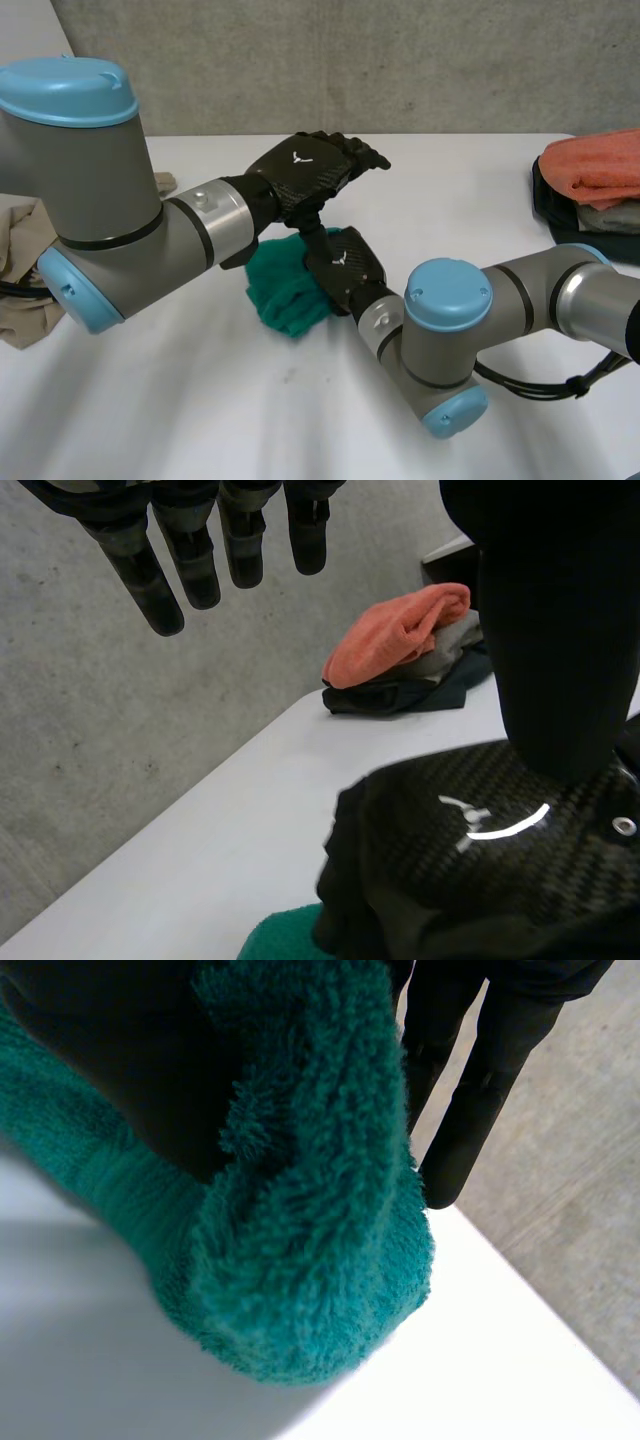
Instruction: Fold the laundry.
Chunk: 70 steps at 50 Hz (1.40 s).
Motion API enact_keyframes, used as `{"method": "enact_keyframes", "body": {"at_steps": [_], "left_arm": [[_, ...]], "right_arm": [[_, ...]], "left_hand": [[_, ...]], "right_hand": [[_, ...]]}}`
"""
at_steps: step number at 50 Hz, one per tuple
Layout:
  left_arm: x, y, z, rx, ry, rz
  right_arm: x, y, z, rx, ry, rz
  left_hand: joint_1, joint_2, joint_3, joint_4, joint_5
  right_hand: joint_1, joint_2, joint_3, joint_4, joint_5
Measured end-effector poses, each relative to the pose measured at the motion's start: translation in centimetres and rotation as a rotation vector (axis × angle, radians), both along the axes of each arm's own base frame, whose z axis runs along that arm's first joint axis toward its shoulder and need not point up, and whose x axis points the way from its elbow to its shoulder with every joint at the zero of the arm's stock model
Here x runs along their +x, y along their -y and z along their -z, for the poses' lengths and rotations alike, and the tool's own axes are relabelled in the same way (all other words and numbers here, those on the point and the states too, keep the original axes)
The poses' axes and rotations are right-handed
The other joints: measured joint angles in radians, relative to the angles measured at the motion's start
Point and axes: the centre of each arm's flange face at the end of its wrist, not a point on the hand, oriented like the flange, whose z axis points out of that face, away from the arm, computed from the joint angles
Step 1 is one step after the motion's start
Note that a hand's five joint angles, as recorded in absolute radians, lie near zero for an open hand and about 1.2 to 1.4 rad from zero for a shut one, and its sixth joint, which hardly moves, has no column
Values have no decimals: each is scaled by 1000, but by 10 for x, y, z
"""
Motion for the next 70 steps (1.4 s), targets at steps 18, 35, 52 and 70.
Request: {"method": "enact_keyframes", "body": {"at_steps": [18,35,52,70], "left_arm": [[2,12,-44,-112,-90,-75],[-3,0,-49,-113,-118,-65],[-14,-13,-28,-75,-84,-24],[-20,-23,-36,-94,-99,0]], "right_arm": [[-55,123,-155,-446,306,240],[-296,269,-160,-732,347,577],[-401,278,-10,-392,203,541],[-393,281,-163,-596,457,419]], "left_hand": [[-22,-32,0,0,0],[-22,-32,0,0,0],[-21,-32,0,0,0],[-22,-32,0,0,0]], "right_hand": [[0,0,8,8,0],[0,0,10,8,0],[0,0,19,10,60],[0,0,19,10,60]]}}
